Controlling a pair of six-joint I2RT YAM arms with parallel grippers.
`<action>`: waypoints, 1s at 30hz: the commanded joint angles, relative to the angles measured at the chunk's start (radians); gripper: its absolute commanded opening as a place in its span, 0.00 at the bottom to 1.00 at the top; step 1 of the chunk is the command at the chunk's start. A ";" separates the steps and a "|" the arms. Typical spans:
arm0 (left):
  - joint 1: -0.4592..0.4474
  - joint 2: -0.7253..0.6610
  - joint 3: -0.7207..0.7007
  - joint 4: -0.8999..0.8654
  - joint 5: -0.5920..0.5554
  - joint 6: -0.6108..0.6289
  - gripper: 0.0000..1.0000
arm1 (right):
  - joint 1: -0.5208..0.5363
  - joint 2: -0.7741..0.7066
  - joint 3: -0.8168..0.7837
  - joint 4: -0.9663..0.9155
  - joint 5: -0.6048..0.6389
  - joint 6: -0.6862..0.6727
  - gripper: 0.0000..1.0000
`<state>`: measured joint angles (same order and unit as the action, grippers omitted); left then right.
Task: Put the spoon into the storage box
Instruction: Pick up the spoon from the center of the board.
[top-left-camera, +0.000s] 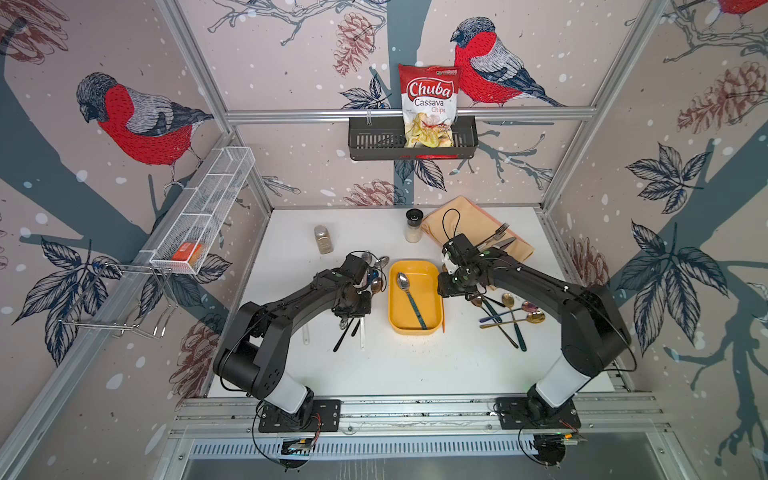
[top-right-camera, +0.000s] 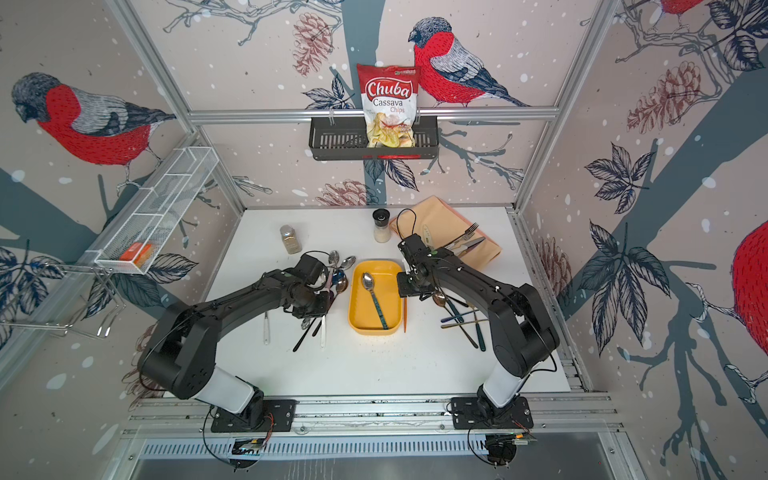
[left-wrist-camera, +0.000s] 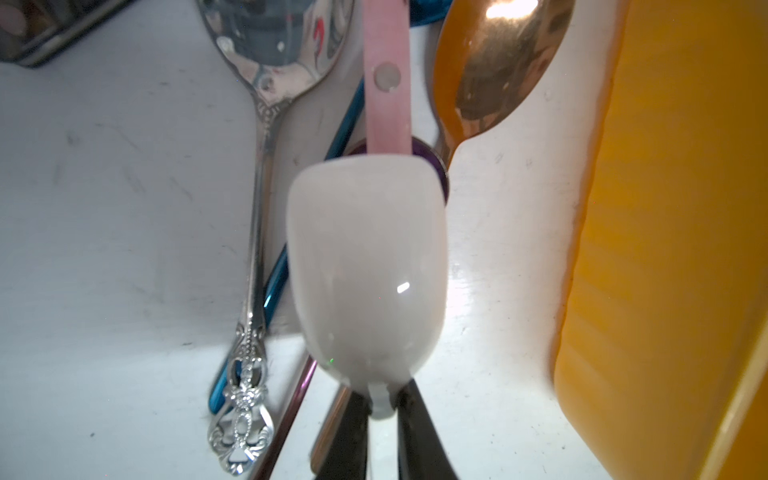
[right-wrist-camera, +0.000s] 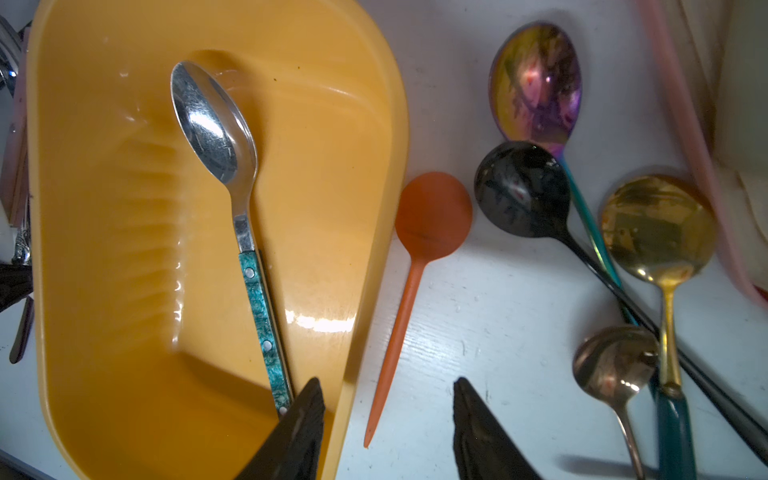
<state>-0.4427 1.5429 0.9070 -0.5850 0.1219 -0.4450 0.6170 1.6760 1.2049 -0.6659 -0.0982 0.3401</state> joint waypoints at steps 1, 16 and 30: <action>-0.004 -0.016 -0.008 -0.013 -0.015 0.005 0.14 | 0.000 -0.008 -0.007 0.006 -0.001 0.000 0.52; -0.004 -0.137 0.029 -0.050 0.005 0.008 0.08 | -0.002 -0.029 0.013 0.009 -0.004 0.002 0.51; -0.075 -0.011 0.407 -0.099 0.163 -0.060 0.08 | -0.102 -0.132 -0.017 0.015 -0.038 -0.002 0.51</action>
<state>-0.4973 1.5005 1.2778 -0.6659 0.2237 -0.4751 0.5278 1.5593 1.1976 -0.6529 -0.1329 0.3405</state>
